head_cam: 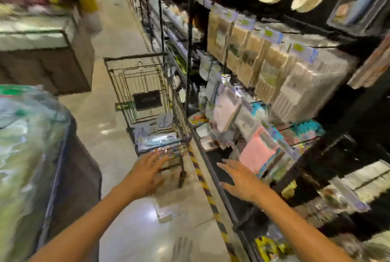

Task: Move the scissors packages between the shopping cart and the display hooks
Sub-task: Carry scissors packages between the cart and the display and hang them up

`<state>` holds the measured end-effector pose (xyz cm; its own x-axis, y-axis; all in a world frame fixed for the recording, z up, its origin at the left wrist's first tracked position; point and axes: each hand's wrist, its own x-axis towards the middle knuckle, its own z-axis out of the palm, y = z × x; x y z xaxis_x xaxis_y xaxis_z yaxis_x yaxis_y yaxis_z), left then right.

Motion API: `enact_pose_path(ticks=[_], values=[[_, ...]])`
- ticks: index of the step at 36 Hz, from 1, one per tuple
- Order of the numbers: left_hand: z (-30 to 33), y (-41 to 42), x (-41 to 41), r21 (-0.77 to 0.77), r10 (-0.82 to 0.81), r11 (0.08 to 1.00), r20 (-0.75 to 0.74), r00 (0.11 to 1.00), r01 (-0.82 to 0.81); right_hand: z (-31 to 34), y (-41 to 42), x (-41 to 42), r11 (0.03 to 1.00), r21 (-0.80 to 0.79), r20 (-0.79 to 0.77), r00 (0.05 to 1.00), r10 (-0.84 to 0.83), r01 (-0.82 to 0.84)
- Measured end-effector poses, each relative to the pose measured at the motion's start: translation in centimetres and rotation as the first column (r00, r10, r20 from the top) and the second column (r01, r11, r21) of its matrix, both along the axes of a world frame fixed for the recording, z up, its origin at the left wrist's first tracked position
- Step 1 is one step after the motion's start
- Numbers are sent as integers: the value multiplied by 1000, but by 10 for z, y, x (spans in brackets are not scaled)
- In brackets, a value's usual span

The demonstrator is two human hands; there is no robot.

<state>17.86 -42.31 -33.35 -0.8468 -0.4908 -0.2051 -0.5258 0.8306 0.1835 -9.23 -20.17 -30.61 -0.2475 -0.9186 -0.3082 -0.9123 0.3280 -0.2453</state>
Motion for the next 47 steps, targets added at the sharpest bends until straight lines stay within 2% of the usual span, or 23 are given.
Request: enact_pose_path(ticks=[7,15,29,38,42,47], values=[[-32,-79,61,86,173,979,128,977,-185,-26,-104,32,995,-54,22,996,84,-83],[-55,-141,71,108,241,962,104,965,-252,-56,-182,32,993,66,65,994,91,-95],[-90,-215,-26,147,325,922,215,921,-360,-103,-316,-80,982,26,169,969,180,-187],[-109,-246,-101,222,431,845,258,865,-487,-130,-402,-139,954,58,274,924,268,-294],[-117,-257,-117,240,468,810,286,836,-535,-139,-431,-147,924,137,303,903,303,-356],[-144,-288,-131,288,487,772,305,818,-567,-167,-469,-155,920,160,340,895,287,-356]])
